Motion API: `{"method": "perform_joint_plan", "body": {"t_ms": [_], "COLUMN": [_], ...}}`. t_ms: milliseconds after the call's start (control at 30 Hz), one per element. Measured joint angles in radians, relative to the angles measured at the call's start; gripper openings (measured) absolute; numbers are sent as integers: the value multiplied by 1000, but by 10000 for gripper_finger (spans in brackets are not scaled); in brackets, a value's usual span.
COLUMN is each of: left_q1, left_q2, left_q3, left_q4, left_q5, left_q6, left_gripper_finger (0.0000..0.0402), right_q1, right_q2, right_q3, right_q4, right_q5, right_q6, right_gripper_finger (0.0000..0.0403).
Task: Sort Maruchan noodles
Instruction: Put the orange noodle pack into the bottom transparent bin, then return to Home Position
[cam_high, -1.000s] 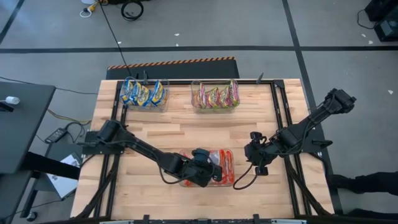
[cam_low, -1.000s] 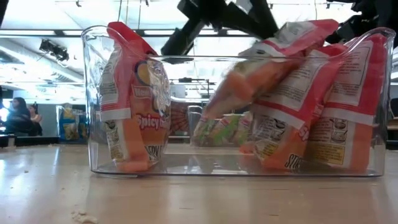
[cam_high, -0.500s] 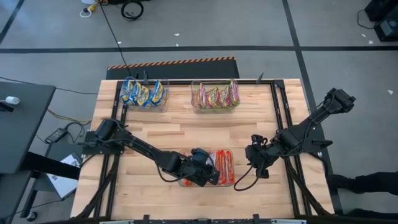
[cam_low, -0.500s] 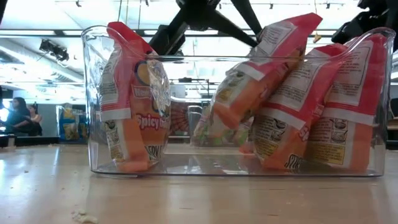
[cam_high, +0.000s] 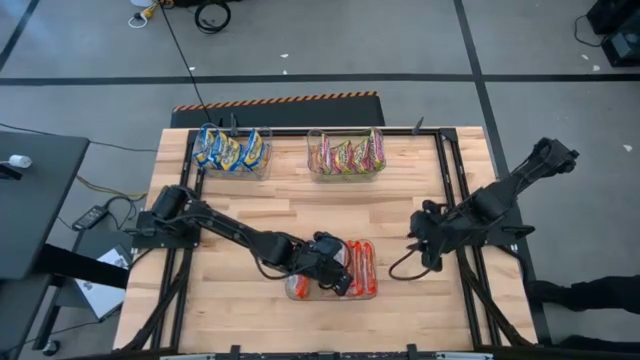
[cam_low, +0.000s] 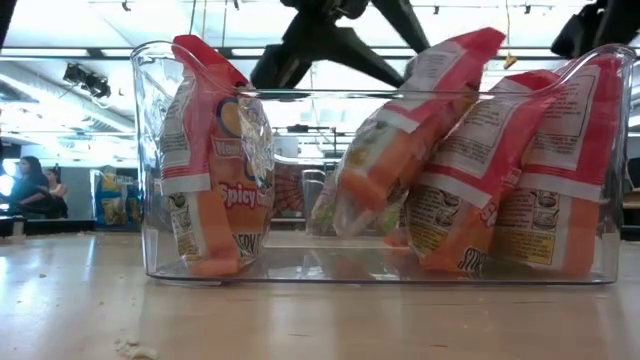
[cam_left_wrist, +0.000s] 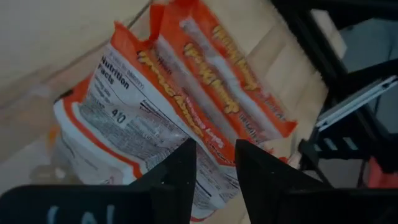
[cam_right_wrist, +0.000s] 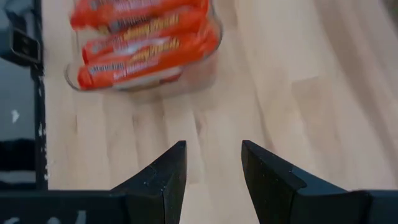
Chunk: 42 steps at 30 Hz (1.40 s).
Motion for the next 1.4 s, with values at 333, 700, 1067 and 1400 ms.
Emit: {"method": "perform_joint_plan", "body": {"t_ms": [333,700,1067,1400], "left_q1": [11,50,90,255], "left_q2": [-15,-60,-315,-344], "left_q3": [0,0,1,0], "left_q4": [-18,-24,-4,20], "left_q5": [-7,29,-159,-33], "left_q6": [34,104,389,627], "left_gripper_finger": [130,224,194,45], "right_q1": [-63,-52,-38,-158], "right_q2": [-163,-204,-209,-197], "right_q3": [0,1,1,1], "right_q4": [42,60,271,465], "right_q5": [62,53,133,128], "right_q6": [-66,-76,-263,-597], "right_gripper_finger": [159,159,146,103]}}
